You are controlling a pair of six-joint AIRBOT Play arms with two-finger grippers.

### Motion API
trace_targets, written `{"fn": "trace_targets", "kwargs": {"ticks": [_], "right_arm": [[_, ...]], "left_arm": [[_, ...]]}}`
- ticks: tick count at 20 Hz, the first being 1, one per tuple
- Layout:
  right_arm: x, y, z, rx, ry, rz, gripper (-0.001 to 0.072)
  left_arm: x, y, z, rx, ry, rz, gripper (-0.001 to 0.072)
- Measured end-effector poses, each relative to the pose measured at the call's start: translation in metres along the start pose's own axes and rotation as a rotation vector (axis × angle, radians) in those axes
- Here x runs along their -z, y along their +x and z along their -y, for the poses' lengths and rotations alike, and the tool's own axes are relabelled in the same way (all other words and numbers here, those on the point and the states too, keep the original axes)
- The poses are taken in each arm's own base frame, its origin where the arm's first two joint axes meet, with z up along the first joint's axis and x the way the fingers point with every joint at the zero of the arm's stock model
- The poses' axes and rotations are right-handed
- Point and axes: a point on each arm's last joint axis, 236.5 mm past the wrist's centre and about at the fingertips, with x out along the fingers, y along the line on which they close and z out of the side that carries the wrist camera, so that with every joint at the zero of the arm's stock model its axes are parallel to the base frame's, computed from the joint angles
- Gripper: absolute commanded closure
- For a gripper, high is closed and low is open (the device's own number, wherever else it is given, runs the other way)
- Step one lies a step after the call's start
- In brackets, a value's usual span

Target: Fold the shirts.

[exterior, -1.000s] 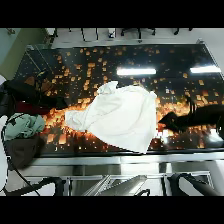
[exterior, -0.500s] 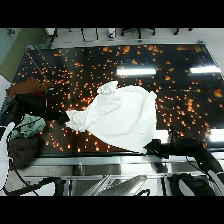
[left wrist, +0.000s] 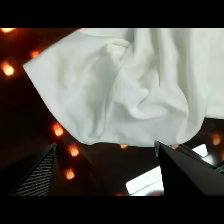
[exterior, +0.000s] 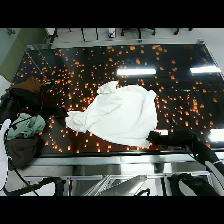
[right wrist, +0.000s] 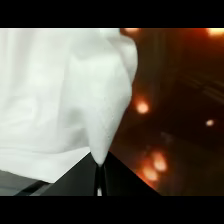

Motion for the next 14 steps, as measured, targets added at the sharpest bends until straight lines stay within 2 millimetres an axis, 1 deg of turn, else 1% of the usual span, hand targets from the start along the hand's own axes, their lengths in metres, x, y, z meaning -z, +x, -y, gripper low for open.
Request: {"fn": "trace_targets", "kwargs": {"ticks": [2,3,4,5,6,7,9,11,13,14], "right_arm": [[-0.027,-0.023,0.017,0.064,-0.009,0.041,0.0693],[-0.046,-0.038,0.03,0.1,0.0,0.081,0.0692],[-0.058,-0.053,0.042,0.127,0.019,0.107,0.0692],[-0.07,-0.067,0.053,0.143,0.037,0.131,0.0692],[-0.079,-0.078,0.06,0.148,0.047,0.154,0.0692],[-0.083,-0.085,0.065,0.141,0.054,0.161,0.0692],[-0.086,-0.09,0.065,0.109,0.057,0.154,0.0692],[-0.089,-0.088,0.063,0.076,0.058,0.145,0.0692],[-0.089,-0.083,0.06,0.042,0.062,0.127,0.0692],[-0.09,-0.081,0.06,0.031,0.065,0.121,0.0692]], "left_arm": [[0.003,-0.003,0.003,0.012,-0.003,-0.017,0.0003],[0.006,-0.002,0.006,0.021,-0.005,-0.027,0.0003],[0.009,0.0,0.009,0.036,-0.012,-0.035,0.0003],[0.015,0.004,0.015,0.063,-0.025,-0.05,0.0003],[0.021,0.01,0.022,0.091,-0.037,-0.066,0.0003],[0.031,0.019,0.033,0.127,-0.042,-0.096,0.0003],[0.052,0.037,0.058,0.187,-0.032,-0.168,0.0004],[0.072,0.055,0.087,0.231,0.009,-0.243,0.0003],[0.086,0.071,0.114,0.245,0.086,-0.3,0.0003],[0.091,0.078,0.125,0.232,0.14,-0.323,0.0003]]}}
